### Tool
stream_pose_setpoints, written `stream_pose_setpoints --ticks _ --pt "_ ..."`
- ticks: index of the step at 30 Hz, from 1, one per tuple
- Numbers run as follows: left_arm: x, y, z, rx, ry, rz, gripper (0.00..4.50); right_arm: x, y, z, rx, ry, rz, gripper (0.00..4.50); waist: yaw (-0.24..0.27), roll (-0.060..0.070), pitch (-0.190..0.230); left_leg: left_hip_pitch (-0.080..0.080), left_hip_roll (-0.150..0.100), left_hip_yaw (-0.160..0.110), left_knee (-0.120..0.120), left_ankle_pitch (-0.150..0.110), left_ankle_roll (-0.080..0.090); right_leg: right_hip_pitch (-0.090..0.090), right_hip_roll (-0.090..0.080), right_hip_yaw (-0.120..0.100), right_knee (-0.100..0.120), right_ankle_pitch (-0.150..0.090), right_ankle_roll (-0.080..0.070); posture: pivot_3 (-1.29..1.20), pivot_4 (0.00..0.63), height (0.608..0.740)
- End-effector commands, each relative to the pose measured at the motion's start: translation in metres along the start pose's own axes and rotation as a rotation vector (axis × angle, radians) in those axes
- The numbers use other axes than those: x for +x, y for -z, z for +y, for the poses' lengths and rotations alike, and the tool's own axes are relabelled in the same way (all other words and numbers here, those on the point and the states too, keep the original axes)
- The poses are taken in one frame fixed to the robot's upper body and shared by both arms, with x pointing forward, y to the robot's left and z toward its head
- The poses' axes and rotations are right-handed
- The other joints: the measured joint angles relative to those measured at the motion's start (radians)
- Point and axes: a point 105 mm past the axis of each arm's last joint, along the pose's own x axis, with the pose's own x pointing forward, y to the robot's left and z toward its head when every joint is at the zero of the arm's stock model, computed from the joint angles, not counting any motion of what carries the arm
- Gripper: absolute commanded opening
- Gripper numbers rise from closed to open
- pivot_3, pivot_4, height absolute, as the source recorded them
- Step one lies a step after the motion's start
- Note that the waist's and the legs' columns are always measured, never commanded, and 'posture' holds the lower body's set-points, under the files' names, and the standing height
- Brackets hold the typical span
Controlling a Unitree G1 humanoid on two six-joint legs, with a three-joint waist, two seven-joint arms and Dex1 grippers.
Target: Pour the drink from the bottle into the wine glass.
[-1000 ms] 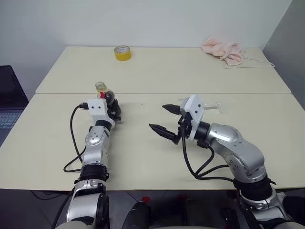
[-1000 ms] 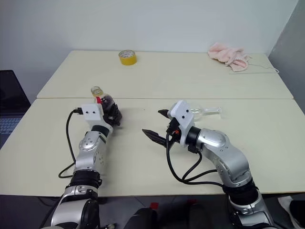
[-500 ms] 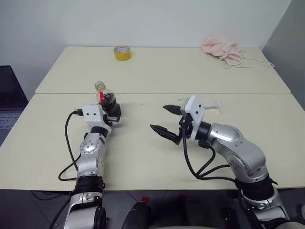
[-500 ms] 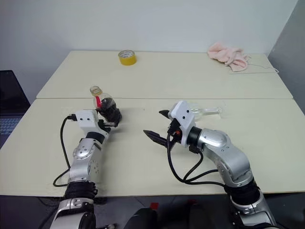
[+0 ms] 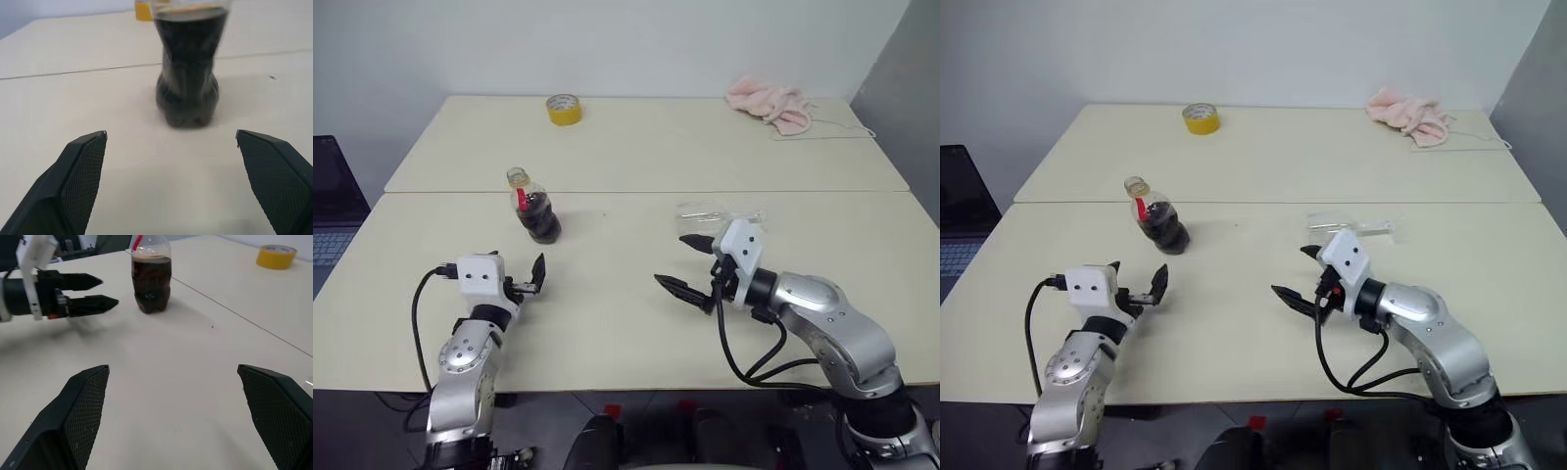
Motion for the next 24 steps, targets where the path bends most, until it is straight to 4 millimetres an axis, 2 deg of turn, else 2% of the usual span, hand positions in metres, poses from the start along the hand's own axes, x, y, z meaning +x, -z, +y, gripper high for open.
stream_pose_setpoints --ticks 1,6,10,14,17,20,24 --pt "-0.002 -0.027 -0.031 0.035 0.202 -0.069 4.48 -0.013 -0.008 -0.004 -0.07 0.052 -0.028 4.5 0.004 0.0 0.0 0.0 0.0 0.0 0.0 0.0 0.0 0.001 0.0 0.0 0.0 0.0 0.0 0.0 0.15 0.74" --pt "0.006 -0.045 -0.051 0.038 0.387 -0.098 4.48 -0.023 0.012 -0.019 -0.176 0.169 0.07 4.5 0.001 0.0 0.0 0.001 0.0 0.001 0.0 0.0 0.0 0.002 0.0 0.0 0.0 0.0 0.0 0.0 0.15 0.74" --pt "0.008 -0.055 -0.073 0.016 0.589 -0.105 4.48 -0.024 0.02 -0.05 -0.488 0.375 0.163 4.5 -0.003 0.0 0.0 0.002 0.0 0.001 0.0 0.0 0.0 0.002 0.001 0.0 0.0 0.0 0.0 0.0 0.15 0.74" --pt "0.01 -0.062 -0.081 0.013 0.716 -0.107 4.48 -0.025 0.029 -0.074 -0.674 0.505 0.276 4.5 -0.005 0.0 0.0 0.002 0.0 0.001 -0.001 0.0 0.0 0.001 0.001 0.0 0.0 0.0 0.0 0.0 0.15 0.74" --pt "0.016 -0.069 -0.084 0.017 0.75 -0.123 4.48 -0.023 0.031 -0.091 -0.843 0.571 0.345 4.5 -0.006 0.0 0.0 0.002 0.0 0.002 0.0 0.0 0.0 0.001 0.001 0.0 0.0 0.0 0.0 0.0 0.15 0.74" --pt "0.019 -0.071 -0.085 0.0 0.754 -0.138 4.48 -0.021 0.031 -0.102 -0.94 0.598 0.373 4.5 -0.006 0.0 0.0 0.001 0.0 0.002 0.0 0.0 0.0 0.001 0.001 0.001 0.0 0.0 0.0 0.0 0.15 0.74" --pt "0.018 -0.073 -0.098 -0.01 0.805 -0.156 4.48 -0.015 0.038 -0.12 -1.079 0.593 0.435 4.5 -0.006 0.0 0.0 0.001 0.0 0.003 0.0 0.0 0.0 0.001 0.0 0.001 -0.001 0.0 0.0 0.0 0.15 0.74"
